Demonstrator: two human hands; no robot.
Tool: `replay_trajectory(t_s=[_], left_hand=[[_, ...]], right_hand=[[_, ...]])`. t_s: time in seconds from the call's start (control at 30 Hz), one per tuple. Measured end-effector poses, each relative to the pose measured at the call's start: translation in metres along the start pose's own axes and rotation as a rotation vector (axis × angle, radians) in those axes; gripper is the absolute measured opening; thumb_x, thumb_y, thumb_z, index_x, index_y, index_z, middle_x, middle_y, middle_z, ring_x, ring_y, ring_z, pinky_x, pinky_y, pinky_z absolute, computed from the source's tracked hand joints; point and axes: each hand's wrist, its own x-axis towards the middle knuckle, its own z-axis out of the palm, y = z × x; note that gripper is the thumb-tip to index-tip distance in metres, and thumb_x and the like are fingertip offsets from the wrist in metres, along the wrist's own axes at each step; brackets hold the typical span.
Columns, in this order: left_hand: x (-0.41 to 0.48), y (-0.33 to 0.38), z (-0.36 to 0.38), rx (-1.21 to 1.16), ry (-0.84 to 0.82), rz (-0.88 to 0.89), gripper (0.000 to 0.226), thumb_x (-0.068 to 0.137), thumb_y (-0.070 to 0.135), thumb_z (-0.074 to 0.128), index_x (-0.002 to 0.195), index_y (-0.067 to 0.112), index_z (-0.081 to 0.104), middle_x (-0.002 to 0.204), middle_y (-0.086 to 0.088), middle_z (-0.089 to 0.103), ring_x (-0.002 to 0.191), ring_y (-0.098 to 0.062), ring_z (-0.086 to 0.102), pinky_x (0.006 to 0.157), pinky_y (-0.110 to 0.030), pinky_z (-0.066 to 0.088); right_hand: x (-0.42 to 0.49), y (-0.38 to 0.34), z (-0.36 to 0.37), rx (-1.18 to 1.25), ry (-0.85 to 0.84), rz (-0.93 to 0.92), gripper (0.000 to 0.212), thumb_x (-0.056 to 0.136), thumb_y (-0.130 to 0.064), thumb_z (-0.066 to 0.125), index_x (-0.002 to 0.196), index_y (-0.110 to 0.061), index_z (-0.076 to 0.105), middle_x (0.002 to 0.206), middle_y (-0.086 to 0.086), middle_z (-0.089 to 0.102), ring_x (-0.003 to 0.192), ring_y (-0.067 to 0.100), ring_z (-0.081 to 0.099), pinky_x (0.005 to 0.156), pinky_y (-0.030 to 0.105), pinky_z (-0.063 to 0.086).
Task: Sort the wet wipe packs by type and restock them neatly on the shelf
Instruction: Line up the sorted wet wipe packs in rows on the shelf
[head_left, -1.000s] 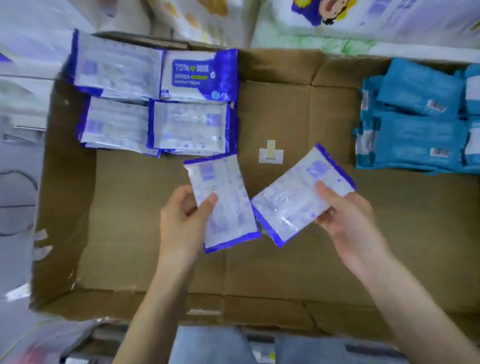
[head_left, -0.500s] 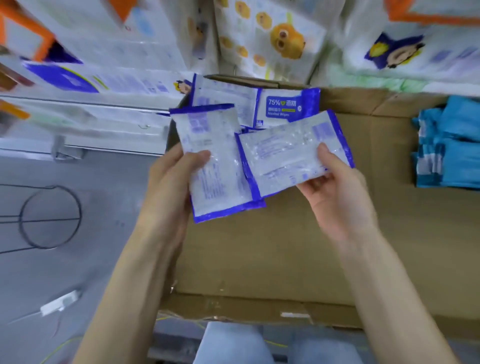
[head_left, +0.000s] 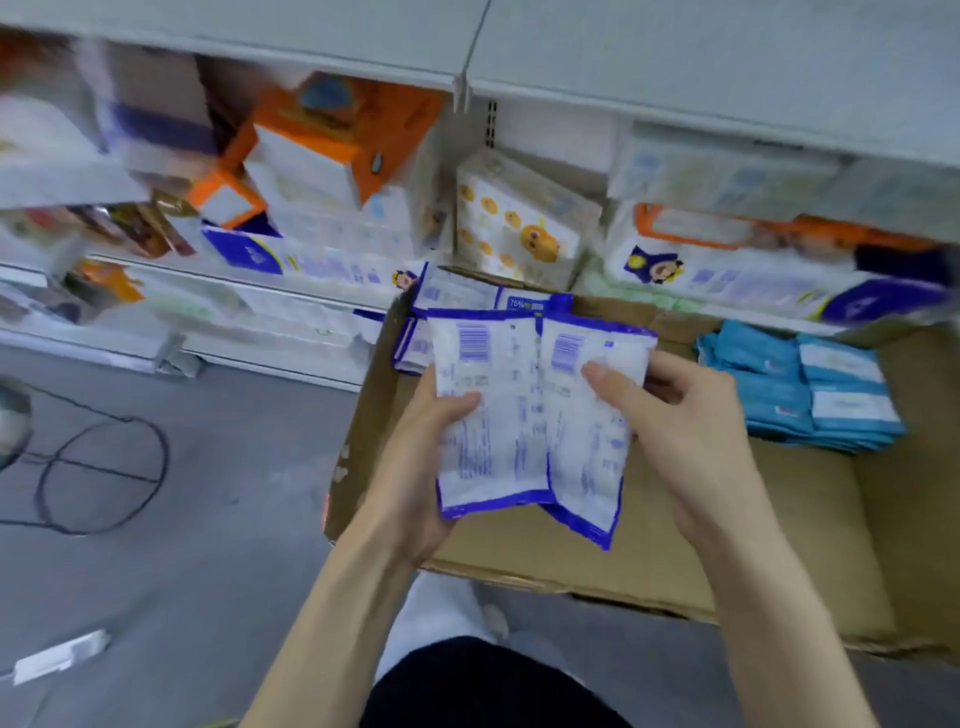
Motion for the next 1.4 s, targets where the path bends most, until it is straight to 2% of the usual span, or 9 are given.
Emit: replay_trajectory(t_s=[0.13,0.27,0.43,0.6,0.73,0.93,1.13,1.27,1.4], left_hand=[[-0.042,0.0,0.022,-0.043,-0.125,0.003,0.063,0.071,0.02,0.055,0.134,0.018,0.05,0.118,-0.008,0.068,0.103,-0.025,0.068,0.078,-0.039,0.059],[-0.073,0.012,0.034,-0.019,-0.187,0.119,0.047,0.081,0.011,0.058,0.126,0.024,0.057,0.118,-0.006,0.068,0.103,-0.021,0.067,0.076,-0.032,0.057],[-0.095,0.051,0.018,-0.218,-0.161,0.092,0.025,0.089,0.025,0.057,0.109,0.022,0.072,0.118,-0.012,0.066,0.107,-0.027,0.061,0.106,-0.047,0.039],[-0.111,0.106,-0.03,-0.237,-0.052,0.146,0.034,0.076,0.026,0.056,0.108,0.02,0.064,0.097,-0.013,0.074,0.08,-0.026,0.073,0.062,-0.038,0.06],[-0.12,0.166,-0.094,-0.192,0.056,0.171,0.036,0.07,0.023,0.06,0.105,0.017,0.063,0.09,-0.011,0.074,0.072,-0.024,0.073,0.059,-0.037,0.06],[-0.127,0.254,-0.21,-0.2,0.129,0.199,0.032,0.068,0.03,0.058,0.095,0.014,0.065,0.078,-0.01,0.074,0.061,-0.023,0.071,0.046,-0.032,0.057],[-0.117,0.323,-0.295,-0.112,0.16,0.184,0.042,0.083,0.056,0.045,0.082,0.016,0.058,0.047,0.009,0.062,0.039,-0.003,0.058,0.038,-0.016,0.047],[-0.088,0.357,-0.323,-0.177,0.159,0.096,0.067,0.063,0.037,0.07,0.126,0.02,0.053,0.083,-0.006,0.072,0.069,-0.02,0.072,0.046,-0.026,0.055],[-0.048,0.382,-0.345,-0.024,0.299,0.213,0.076,0.074,0.011,0.069,0.135,0.041,0.035,0.113,-0.006,0.067,0.095,-0.03,0.07,0.064,-0.04,0.061]], right_hand=[[-0.033,-0.02,-0.006,0.104,0.107,-0.012,0.028,0.083,-0.021,0.073,0.077,0.005,0.064,0.08,0.027,0.066,0.069,0.019,0.054,0.064,0.037,0.04],[-0.056,-0.047,0.013,0.116,0.072,-0.08,0.022,0.081,-0.023,0.072,0.071,-0.004,0.07,0.069,0.006,0.071,0.062,0.016,0.06,0.057,0.03,0.046],[-0.066,-0.067,0.062,0.074,-0.092,-0.105,0.015,0.079,-0.018,0.074,0.089,-0.029,0.074,0.09,-0.009,0.074,0.088,0.01,0.069,0.078,0.024,0.054],[-0.061,-0.08,0.139,0.007,-0.164,-0.097,0.046,0.071,-0.03,0.079,0.114,-0.038,0.062,0.112,-0.015,0.063,0.099,-0.003,0.061,0.077,0.02,0.053],[-0.056,-0.095,0.226,0.121,-0.186,0.046,0.065,0.054,-0.041,0.077,0.115,-0.034,0.056,0.101,-0.011,0.068,0.087,0.003,0.067,0.071,0.027,0.058],[-0.049,-0.115,0.369,0.175,-0.218,0.213,0.05,0.069,-0.027,0.081,0.115,-0.025,0.06,0.105,-0.005,0.07,0.092,0.016,0.07,0.079,0.043,0.059],[-0.035,-0.133,0.452,0.332,-0.24,0.365,0.038,0.081,-0.022,0.071,0.117,-0.021,0.06,0.105,0.003,0.072,0.089,0.024,0.072,0.072,0.039,0.059],[-0.009,-0.139,0.474,0.366,-0.228,0.421,0.047,0.081,-0.025,0.071,0.125,-0.023,0.055,0.112,0.006,0.069,0.094,0.028,0.07,0.082,0.047,0.057],[0.036,-0.15,0.478,0.387,-0.225,0.428,0.038,0.086,-0.018,0.064,0.124,-0.017,0.057,0.107,0.011,0.072,0.089,0.029,0.072,0.085,0.048,0.055]])
